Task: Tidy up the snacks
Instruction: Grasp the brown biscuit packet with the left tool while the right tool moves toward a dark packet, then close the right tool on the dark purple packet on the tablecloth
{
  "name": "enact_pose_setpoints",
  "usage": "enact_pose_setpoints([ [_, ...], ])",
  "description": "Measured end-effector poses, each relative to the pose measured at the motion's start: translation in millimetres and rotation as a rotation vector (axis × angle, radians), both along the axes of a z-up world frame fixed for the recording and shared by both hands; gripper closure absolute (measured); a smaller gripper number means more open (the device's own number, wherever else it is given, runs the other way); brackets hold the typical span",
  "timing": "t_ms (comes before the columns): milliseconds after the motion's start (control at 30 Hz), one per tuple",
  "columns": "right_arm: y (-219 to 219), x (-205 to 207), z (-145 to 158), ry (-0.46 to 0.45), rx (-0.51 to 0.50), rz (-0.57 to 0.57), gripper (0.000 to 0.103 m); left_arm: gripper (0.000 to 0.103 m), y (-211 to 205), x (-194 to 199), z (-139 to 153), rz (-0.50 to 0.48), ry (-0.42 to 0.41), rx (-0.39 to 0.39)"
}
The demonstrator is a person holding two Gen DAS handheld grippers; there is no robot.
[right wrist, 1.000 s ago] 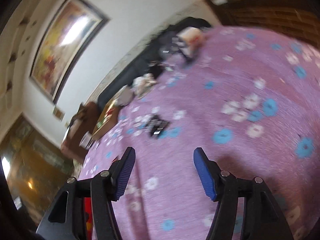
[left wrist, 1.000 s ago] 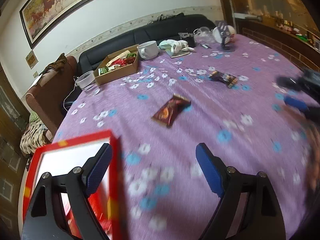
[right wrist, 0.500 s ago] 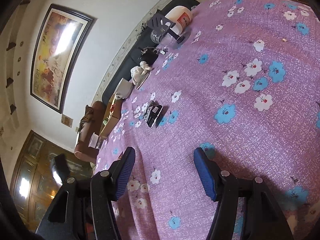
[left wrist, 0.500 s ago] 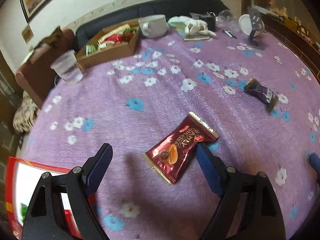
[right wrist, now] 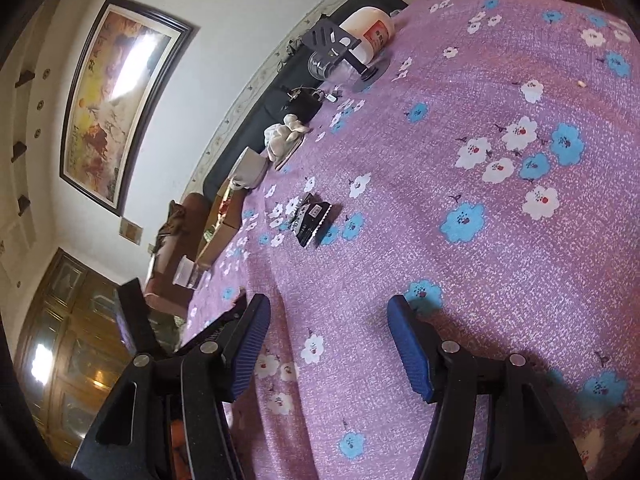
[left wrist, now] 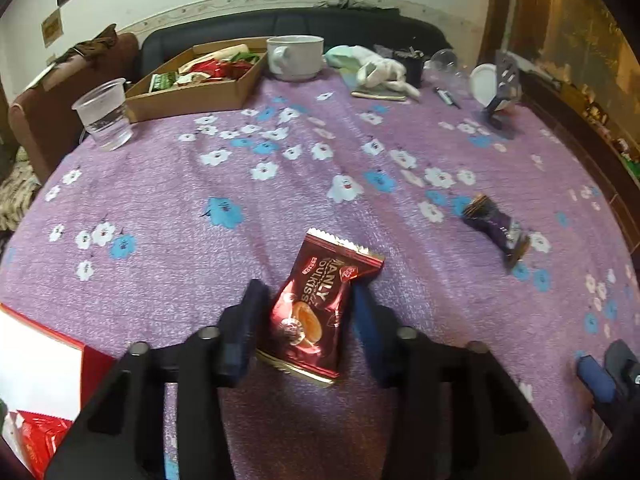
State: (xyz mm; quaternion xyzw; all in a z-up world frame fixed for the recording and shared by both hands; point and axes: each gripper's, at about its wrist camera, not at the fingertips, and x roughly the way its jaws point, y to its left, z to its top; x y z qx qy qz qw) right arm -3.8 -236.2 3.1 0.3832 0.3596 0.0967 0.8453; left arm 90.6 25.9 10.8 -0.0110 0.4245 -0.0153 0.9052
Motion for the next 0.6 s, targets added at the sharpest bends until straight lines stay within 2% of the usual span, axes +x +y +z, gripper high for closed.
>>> enact_pose_setpoints([
  [200,6.3,2.7,3.5,-0.004,-0.089,0.001,0.039,0.073,14.2,1.0,2.9,-0.011,0.010,-0.139],
  [300,13.7,5.2,9.4,-0.008,-0.147,0.015,0.039,0.073,12.3,-1.0,4.9,-0.047,0.017,-0.154],
  [400,29.7,22.5,28.3,-0.028,-0.259,0.081,0.039,0.073,17.5,-3.8,7.6,-0.045,0.008,-0.149],
  [467,43.2,42.0,38.0,-0.027,-0.337,0.137,0.039,0.073,21.7,-2.9,7.1,-0.036,0.018,-0.183],
  [500,49.7,53.6,40.2,-0.026,-0.392,0.159,0.039,0.073,22.5,-3.3,7.8,-0.042,0.019,-0.206],
  [600,61.8,84.9,40.9,-0.027,-0.502,0.214,0.039,0.073,19.7,-4.4,9.1,-0.053,0.013,-0.199],
])
